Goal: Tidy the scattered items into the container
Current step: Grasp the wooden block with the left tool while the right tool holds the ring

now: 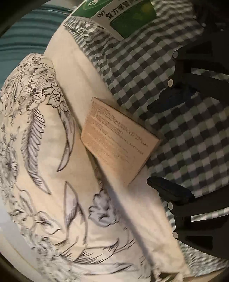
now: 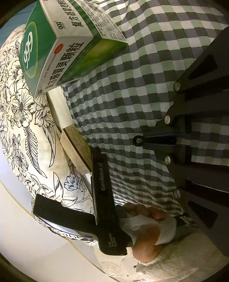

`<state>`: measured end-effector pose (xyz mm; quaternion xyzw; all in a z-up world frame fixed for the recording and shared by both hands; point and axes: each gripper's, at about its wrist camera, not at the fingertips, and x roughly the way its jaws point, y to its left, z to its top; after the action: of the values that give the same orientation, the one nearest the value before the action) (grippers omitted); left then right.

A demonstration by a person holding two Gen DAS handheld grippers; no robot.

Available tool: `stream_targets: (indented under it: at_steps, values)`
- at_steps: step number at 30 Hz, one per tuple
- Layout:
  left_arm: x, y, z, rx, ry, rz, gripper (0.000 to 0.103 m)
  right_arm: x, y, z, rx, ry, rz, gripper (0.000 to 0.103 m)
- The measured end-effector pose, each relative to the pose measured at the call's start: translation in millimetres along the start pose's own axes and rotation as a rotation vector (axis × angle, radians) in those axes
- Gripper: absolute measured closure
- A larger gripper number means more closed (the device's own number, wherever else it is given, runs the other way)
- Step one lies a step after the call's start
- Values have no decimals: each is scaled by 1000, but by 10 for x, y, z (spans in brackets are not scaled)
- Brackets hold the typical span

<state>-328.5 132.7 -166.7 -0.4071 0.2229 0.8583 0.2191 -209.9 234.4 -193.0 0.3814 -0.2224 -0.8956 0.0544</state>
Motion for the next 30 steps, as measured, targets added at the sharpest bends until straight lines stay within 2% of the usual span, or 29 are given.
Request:
stream_targets:
  at_steps: [3, 4, 6, 9, 12, 19, 21, 24, 30]
  values:
    - [-18, 18, 71, 55, -53, 31, 13, 1, 3, -5, 1, 0, 2, 97]
    - [-4, 12, 103, 74, -54, 27, 12, 0, 4, -7, 2, 0, 2, 97]
    - [88, 4, 155, 125, -6, -25, 12, -1, 4, -7, 2, 0, 1, 97]
    - [209, 57, 215, 174, 24, -40, 12, 4, 1, -4, 2, 1, 2, 97]
    - [243, 166, 243, 171, 10, -115, 12, 9, -1, 6, 2, 1, 3, 97]
    - [296, 272, 283, 222, 7, -169, 12, -3, -8, -8, 8, 0, 9, 97]
    - [479, 201, 485, 251, 22, -180, 12, -7, -13, -9, 12, 0, 13, 97]
    - [635, 236, 669, 219, 37, -208, 12, -8, -20, -11, 17, 1, 16, 97]
    - [597, 138, 689, 212, 11, -160, 14, -6, -29, -9, 19, 1, 18, 97]
